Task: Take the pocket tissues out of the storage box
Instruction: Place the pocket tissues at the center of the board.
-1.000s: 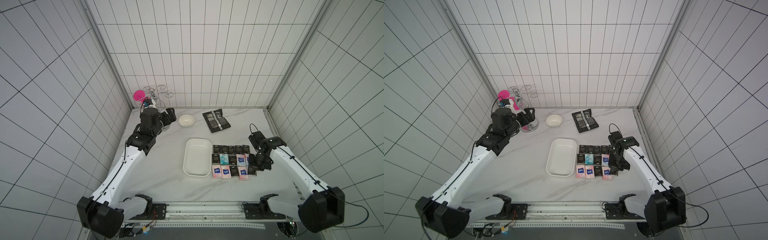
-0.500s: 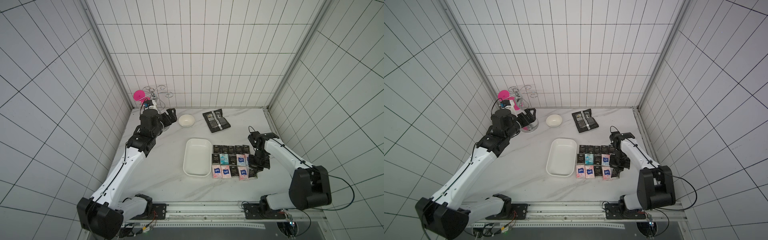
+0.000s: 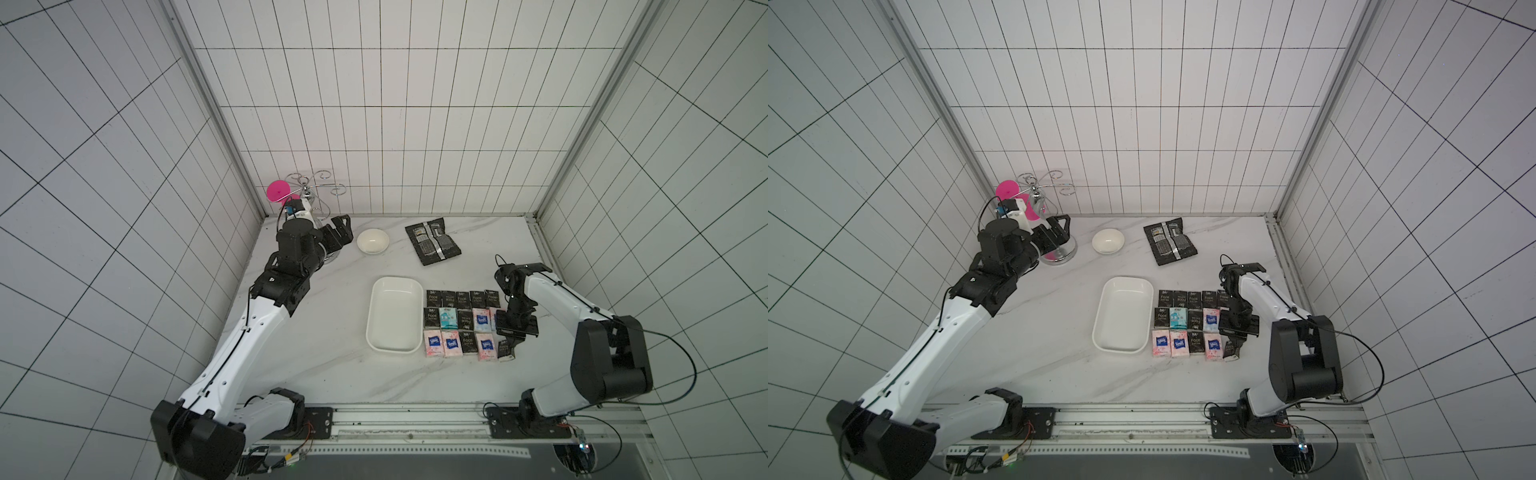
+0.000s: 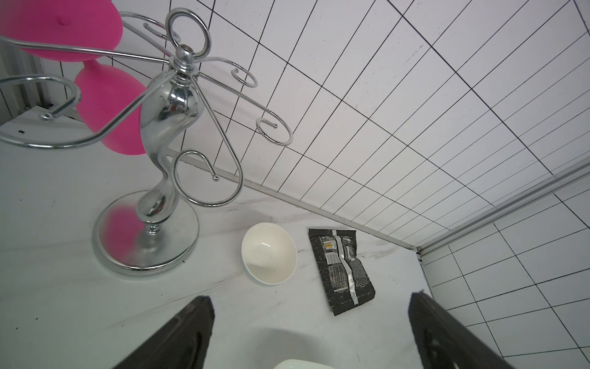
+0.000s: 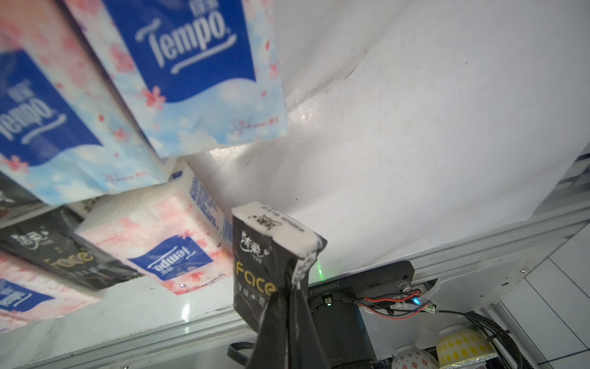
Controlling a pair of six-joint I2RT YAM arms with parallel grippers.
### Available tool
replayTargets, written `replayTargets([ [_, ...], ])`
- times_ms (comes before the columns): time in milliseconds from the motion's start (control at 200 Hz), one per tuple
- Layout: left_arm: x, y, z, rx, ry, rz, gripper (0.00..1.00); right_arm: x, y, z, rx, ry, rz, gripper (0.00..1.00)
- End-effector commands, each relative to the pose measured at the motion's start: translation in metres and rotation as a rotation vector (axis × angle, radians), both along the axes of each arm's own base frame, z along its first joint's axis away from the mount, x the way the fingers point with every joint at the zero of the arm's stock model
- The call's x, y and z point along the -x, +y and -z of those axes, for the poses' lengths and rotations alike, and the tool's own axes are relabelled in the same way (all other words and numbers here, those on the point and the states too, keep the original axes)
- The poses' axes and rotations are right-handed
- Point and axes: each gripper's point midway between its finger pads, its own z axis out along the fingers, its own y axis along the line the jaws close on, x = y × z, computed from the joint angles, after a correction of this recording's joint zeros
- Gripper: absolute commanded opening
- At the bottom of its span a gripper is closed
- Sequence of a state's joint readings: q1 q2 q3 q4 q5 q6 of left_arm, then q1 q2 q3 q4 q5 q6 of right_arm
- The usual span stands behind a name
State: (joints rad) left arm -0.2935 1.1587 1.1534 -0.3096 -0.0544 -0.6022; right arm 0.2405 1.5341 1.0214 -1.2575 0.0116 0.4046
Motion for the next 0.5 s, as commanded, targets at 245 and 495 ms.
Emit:
replayTargets([
  [245, 0.0019, -0.0006, -0.0075, 0.004, -0.026, 0.004, 0.99, -0.0141, -0.0051, 0.0052, 0.012, -0.009, -0.025, 0.06],
  [495, 0.0013, 0.0011, -0.0066, -0.003, -0.023, -0.005, 0.99, -0.0187, -0.0037, 0.0051, 0.003, -0.03, -0.027, 0.22],
])
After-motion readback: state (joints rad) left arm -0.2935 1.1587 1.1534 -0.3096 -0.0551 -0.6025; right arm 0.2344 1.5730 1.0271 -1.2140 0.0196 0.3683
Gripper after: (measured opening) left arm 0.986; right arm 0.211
